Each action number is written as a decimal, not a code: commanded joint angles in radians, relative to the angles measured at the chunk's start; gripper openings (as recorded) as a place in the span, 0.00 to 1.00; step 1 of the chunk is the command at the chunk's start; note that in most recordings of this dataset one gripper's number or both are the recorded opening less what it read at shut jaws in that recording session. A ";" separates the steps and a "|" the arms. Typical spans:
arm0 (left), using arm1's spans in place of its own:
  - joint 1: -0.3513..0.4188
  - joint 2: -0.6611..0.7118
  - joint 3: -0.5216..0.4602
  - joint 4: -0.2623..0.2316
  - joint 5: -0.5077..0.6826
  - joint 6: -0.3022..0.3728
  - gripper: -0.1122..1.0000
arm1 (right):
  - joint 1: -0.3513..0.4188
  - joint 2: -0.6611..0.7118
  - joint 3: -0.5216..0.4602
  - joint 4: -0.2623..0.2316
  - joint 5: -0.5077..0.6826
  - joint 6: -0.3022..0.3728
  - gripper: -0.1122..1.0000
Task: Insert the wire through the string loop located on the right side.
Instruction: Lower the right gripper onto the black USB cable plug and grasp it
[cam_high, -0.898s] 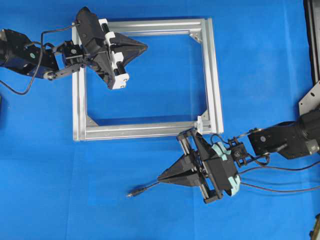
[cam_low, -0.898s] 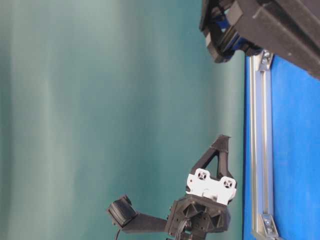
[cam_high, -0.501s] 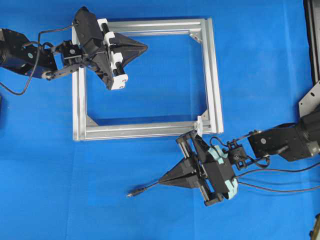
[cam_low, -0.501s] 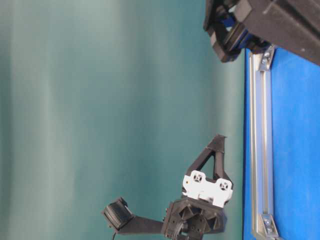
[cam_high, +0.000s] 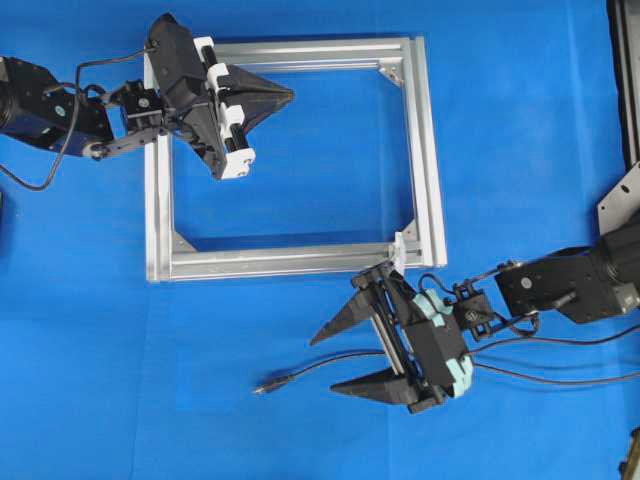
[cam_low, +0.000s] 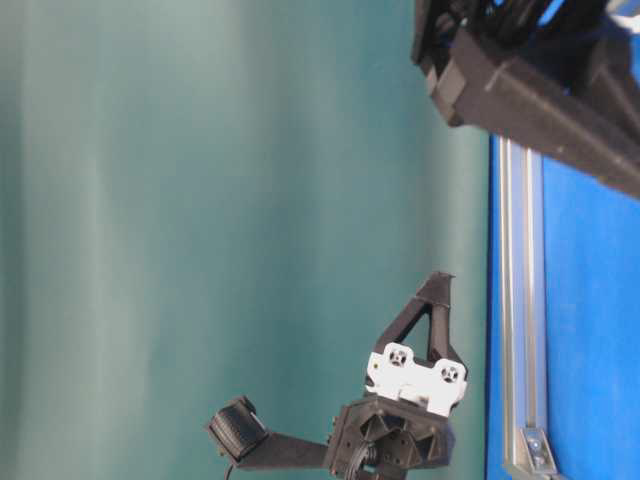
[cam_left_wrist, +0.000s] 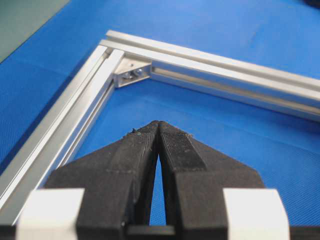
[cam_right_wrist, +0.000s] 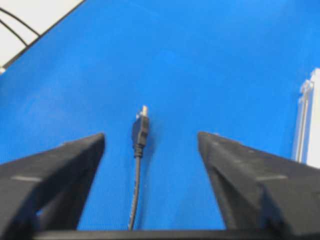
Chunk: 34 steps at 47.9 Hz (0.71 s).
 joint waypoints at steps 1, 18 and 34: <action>0.006 -0.029 -0.006 0.003 -0.005 0.003 0.08 | 0.008 -0.017 -0.028 0.006 0.014 0.003 0.88; 0.009 -0.029 -0.006 0.005 0.000 0.005 0.08 | 0.023 0.127 -0.098 0.040 0.035 0.029 0.82; 0.009 -0.029 -0.005 0.005 0.015 0.003 0.08 | 0.023 0.212 -0.129 0.043 -0.005 0.051 0.82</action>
